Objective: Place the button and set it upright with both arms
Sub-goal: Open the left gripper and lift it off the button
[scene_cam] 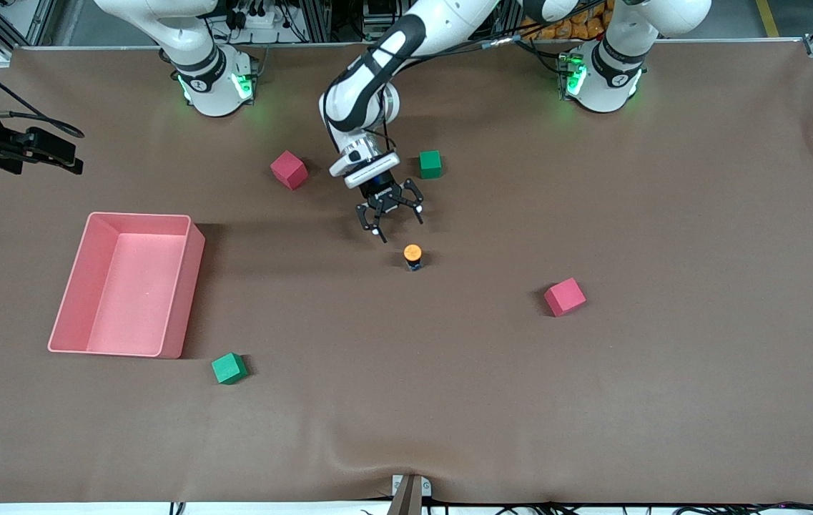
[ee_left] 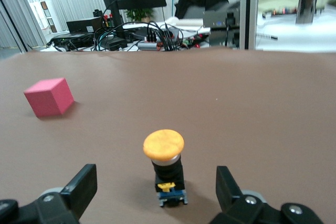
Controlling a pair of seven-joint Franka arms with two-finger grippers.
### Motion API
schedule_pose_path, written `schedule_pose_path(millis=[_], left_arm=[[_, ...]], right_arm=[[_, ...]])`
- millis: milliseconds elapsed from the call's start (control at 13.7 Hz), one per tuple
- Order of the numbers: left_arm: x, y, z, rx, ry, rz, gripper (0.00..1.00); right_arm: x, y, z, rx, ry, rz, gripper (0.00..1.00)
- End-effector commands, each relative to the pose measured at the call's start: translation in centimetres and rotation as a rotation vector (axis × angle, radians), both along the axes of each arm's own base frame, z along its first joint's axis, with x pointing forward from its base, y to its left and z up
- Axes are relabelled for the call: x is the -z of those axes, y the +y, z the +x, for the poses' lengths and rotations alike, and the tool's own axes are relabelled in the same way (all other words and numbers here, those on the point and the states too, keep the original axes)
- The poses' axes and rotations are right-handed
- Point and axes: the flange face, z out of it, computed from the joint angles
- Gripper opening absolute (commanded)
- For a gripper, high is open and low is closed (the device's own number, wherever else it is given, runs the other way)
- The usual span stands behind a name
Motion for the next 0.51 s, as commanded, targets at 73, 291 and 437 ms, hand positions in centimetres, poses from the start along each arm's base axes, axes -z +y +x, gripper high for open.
schedule_pose_path(millis=[73,291,437], left_arm=[[-8.4,0.7,2.2,-0.029,0.166,0.001,1.0],[-16.5,1.8,5.3,-0.02,0.307,-0.068,1.0],[-23.0,4.0,8.3,-0.015,0.413,-0.138,1.0]], right_arm=[[-0.4,0.2,-0.3,0.007,-0.005,0.008,1.0],[-0.4,0.2,-0.3,0.007,-0.005,0.008,1.0],[-0.4,0.2,-0.3,0.007,-0.005,0.008,1.0]])
